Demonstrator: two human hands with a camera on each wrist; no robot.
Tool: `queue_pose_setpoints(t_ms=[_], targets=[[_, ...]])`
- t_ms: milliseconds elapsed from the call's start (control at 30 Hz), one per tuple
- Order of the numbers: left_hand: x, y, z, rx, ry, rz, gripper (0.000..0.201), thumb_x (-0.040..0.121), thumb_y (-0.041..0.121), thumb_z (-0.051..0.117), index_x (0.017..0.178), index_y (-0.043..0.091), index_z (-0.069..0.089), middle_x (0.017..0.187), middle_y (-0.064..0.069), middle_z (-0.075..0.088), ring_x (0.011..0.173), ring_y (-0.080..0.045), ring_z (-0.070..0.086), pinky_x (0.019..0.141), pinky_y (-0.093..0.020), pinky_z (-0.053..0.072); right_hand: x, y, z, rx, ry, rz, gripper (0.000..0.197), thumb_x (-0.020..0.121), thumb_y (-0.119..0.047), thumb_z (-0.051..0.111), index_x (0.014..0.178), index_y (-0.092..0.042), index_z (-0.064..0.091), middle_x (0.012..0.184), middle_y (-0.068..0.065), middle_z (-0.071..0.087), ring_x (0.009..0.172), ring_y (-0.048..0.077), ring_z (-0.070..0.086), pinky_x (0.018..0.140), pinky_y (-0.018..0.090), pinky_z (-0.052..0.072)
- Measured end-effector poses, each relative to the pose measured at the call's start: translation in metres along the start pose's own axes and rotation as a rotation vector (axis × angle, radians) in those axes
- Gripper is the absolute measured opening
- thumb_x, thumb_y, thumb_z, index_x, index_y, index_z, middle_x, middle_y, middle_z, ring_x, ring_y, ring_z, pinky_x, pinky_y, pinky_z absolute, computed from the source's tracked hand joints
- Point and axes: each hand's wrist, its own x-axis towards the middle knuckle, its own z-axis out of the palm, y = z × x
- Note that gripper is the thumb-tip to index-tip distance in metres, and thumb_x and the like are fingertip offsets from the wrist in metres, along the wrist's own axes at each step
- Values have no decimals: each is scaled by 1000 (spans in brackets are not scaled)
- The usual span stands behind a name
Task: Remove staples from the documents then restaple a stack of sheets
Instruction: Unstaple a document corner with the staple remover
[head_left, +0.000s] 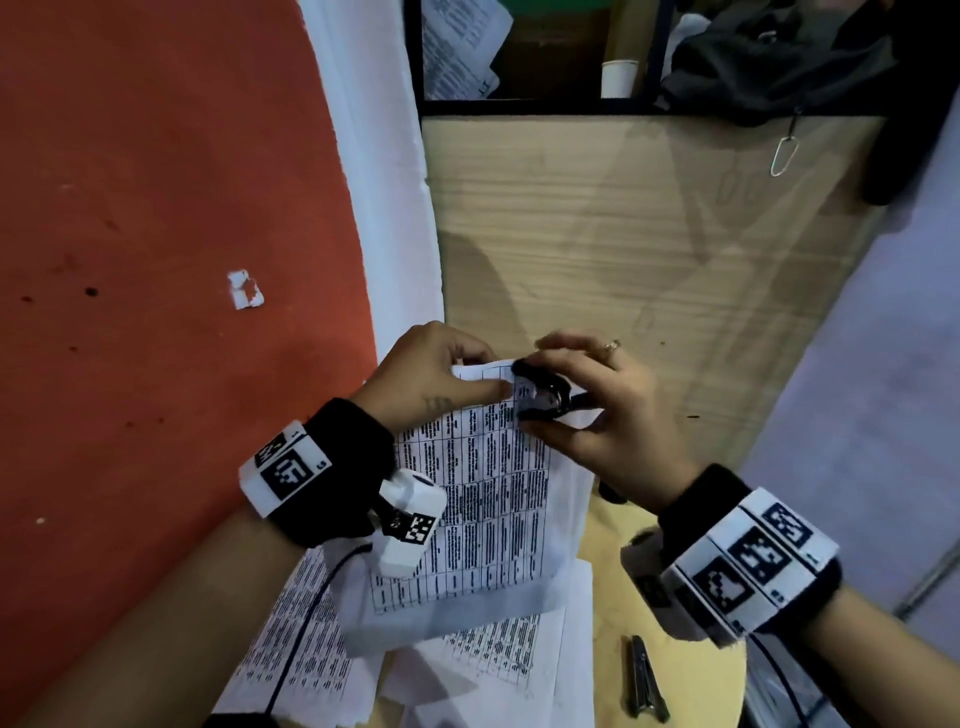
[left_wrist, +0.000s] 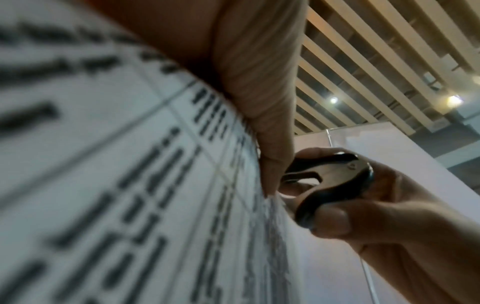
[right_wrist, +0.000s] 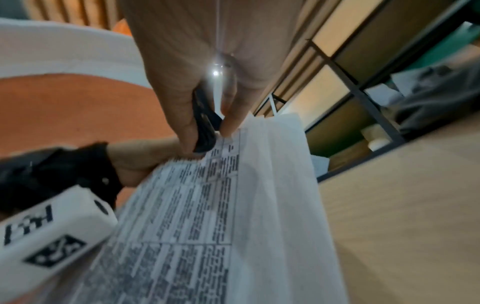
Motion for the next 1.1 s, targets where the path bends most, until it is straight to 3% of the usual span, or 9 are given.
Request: queue_pose_setpoints(t_ms=[100,200,267,433,600,700,800,900,1100], targets=[[-2,6,0,-95,-18,-18,34,67,44,76,77,11,74,75,-12,71,69,-18,63,71,-42,49,1,-1,2,-69,-6,-95,38,71,-7,76,108,-2,66,107,8,61,97,12,57,79,27,53],[-3,10,0,-182,-21,-48,11,71,26,80,72,17,74,65,3,70,64,-1,58,67,-28,44,2,-1,3,-128,0,-142,37,72,-7,75,108,-2,67,108,9,64,98,16,59,81,32,52],[-4,11,1,-206,-22,-48,7,71,23,80,70,20,73,62,9,68,62,3,57,66,-23,44,3,-1,4,-178,11,-175,36,72,-7,75,106,-2,68,108,10,65,97,17,60,81,33,52],[-3,13,1,-197,0,-60,15,66,32,74,70,18,74,72,-3,72,68,-5,61,74,-34,49,4,0,4,-252,14,-216,31,74,-7,74,104,-3,69,106,9,67,95,20,61,77,36,52],[-5,14,1,-190,-5,-61,16,64,33,76,72,20,75,73,-2,73,67,-5,62,75,-37,50,3,0,4,-249,20,-226,31,73,-7,74,103,-3,69,105,9,67,95,19,60,76,35,51],[-5,12,0,-186,-17,-56,29,59,43,77,75,19,74,75,-8,73,69,-10,62,73,-43,52,4,-1,3,-262,14,-237,31,73,-8,75,103,-2,69,104,10,67,93,21,61,76,36,52],[-5,13,1,-197,-24,-58,35,57,47,72,77,18,73,73,-9,72,68,-9,61,71,-39,51,5,-2,3,-275,-1,-251,27,76,-9,73,101,-1,69,102,11,68,88,29,65,70,38,54],[-5,15,0,-238,-37,-83,22,62,33,77,74,15,73,72,-4,71,68,-7,60,70,-31,48,7,-4,1,-305,-8,-270,25,76,-8,72,100,-1,69,100,12,68,85,31,66,68,39,54],[-7,19,-4,-243,-113,-109,9,74,5,76,82,2,72,75,-15,67,68,-13,56,65,-27,43,8,-3,1,-336,-22,-296,20,75,-5,71,94,0,69,95,12,68,78,33,66,60,39,54]])
